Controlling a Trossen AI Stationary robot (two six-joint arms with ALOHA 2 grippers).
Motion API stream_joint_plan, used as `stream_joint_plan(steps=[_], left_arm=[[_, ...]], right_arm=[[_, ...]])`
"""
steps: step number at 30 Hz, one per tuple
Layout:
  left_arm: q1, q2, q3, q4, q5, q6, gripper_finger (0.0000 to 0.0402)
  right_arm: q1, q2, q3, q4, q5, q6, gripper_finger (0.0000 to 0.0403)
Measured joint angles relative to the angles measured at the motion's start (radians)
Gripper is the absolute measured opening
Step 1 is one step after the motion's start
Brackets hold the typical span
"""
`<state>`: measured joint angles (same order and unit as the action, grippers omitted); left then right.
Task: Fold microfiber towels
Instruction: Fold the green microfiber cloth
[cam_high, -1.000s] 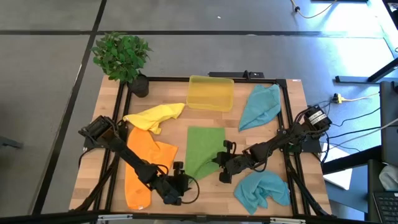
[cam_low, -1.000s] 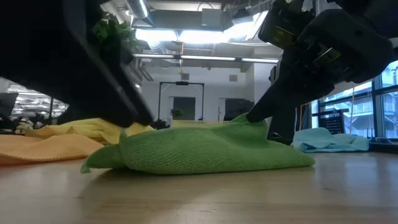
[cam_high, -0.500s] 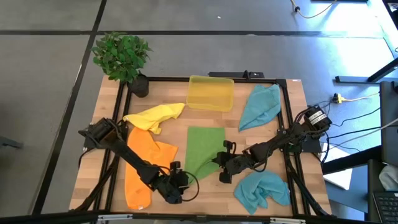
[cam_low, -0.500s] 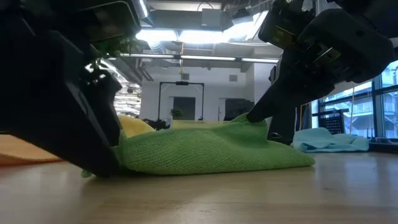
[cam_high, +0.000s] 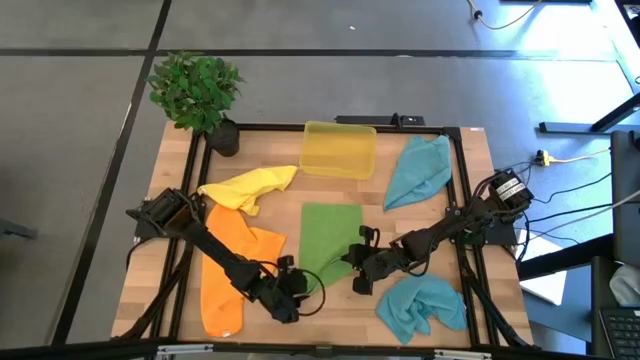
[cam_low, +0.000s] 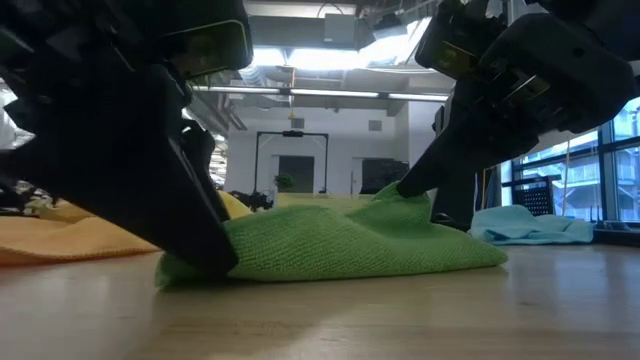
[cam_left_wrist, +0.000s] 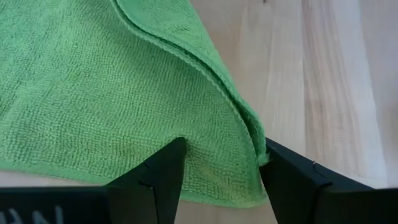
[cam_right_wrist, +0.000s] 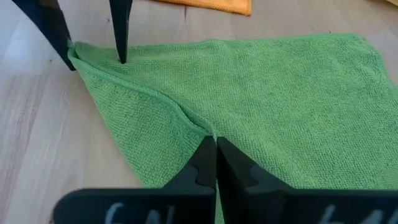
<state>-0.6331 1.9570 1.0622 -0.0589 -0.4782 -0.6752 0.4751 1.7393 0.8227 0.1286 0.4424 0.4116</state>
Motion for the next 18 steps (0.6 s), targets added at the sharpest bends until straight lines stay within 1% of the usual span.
stream_joint_plan(steps=[4, 8, 12, 14, 18], left_arm=[[0.000, 0.000, 0.000, -0.015, 0.000, 0.020, 0.0146], [-0.002, 0.000, 0.000, -0.015, 0.004, 0.054, 0.0086], [0.001, -0.005, 0.008, -0.029, 0.038, 0.092, 0.0019], [0.006, -0.007, 0.029, -0.043, 0.068, 0.116, 0.0007], [0.005, -0.024, 0.071, -0.113, 0.088, 0.180, 0.0003]], right_arm=[[0.003, 0.000, 0.000, 0.000, -0.034, 0.019, 0.0000], [0.025, 0.000, 0.000, 0.000, -0.077, 0.052, 0.0000], [0.056, -0.001, 0.000, -0.011, -0.081, 0.065, 0.0000], [0.070, -0.011, 0.000, -0.030, -0.081, 0.085, 0.0000], [0.101, -0.066, 0.000, -0.075, -0.074, 0.110, 0.0000]])
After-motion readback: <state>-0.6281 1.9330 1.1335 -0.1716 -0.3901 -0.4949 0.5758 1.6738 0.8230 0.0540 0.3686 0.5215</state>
